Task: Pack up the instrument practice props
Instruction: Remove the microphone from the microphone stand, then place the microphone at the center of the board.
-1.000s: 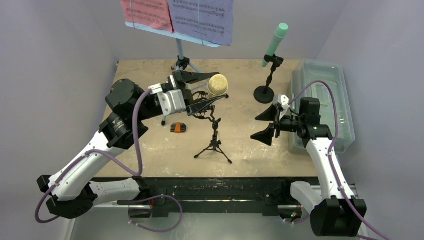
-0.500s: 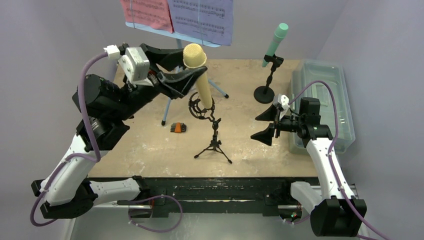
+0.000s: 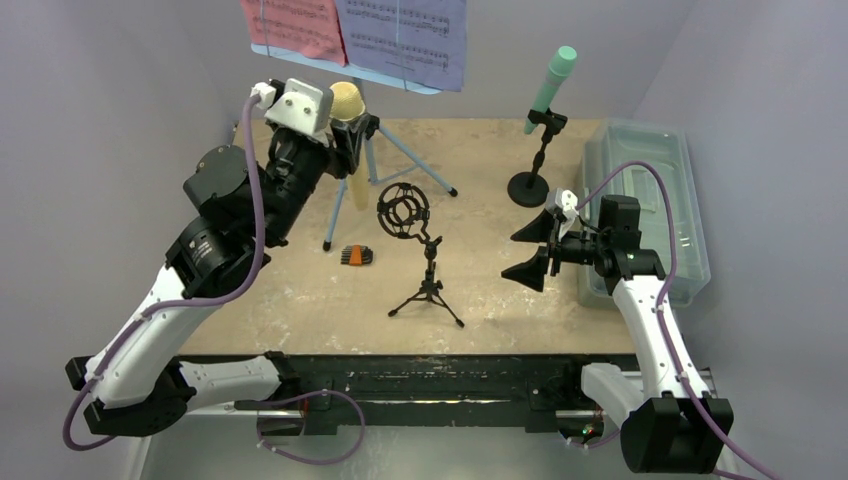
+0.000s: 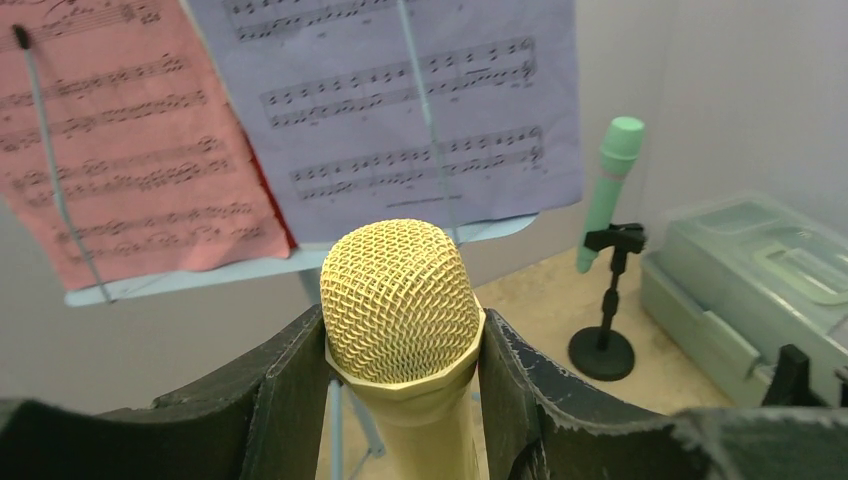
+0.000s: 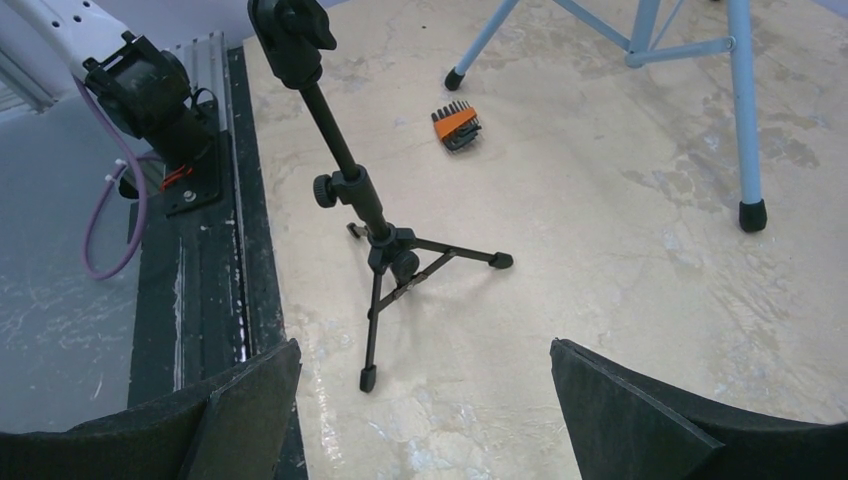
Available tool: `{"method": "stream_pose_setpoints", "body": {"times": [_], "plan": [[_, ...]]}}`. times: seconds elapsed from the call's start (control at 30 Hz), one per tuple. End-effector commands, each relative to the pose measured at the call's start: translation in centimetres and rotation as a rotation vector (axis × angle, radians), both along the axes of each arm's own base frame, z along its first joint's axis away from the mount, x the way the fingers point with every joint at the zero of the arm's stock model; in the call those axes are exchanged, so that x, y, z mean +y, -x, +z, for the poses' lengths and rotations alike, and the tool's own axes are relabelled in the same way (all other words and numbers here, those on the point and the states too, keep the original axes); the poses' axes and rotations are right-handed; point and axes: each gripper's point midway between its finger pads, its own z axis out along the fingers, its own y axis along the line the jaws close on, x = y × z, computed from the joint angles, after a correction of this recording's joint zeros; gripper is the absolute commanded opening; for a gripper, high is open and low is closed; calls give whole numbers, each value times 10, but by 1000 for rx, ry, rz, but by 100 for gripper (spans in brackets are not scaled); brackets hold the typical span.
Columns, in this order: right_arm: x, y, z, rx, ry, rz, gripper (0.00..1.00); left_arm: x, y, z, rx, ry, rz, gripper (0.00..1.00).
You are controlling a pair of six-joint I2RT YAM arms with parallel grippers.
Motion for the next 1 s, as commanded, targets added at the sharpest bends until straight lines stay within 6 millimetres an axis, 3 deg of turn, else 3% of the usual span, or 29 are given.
{"method": "stream_pose_setpoints", "body": {"times": [0.0,0.13,0.33,0.47,0.6,0.97], "plan": [[0,-5,10,-53,15,2,99,49,-1,0,-12,-15,208,0],[-1,-6,10,-55,20,-2,99,62,-12,-38,62,-99,336,0],[-1,-6,9,-54,22,-5,99,85,-13,-84,138,-130,467,0],[-1,-7,9,-55,24,-7,99,86,-15,-117,187,-138,472,0],[-1,-7,9,-55,26,-9,99,90,-28,-156,258,-185,501,0],[-1,-7,9,-54,25,-8,99,140,-67,-239,405,-181,627,0]]}}
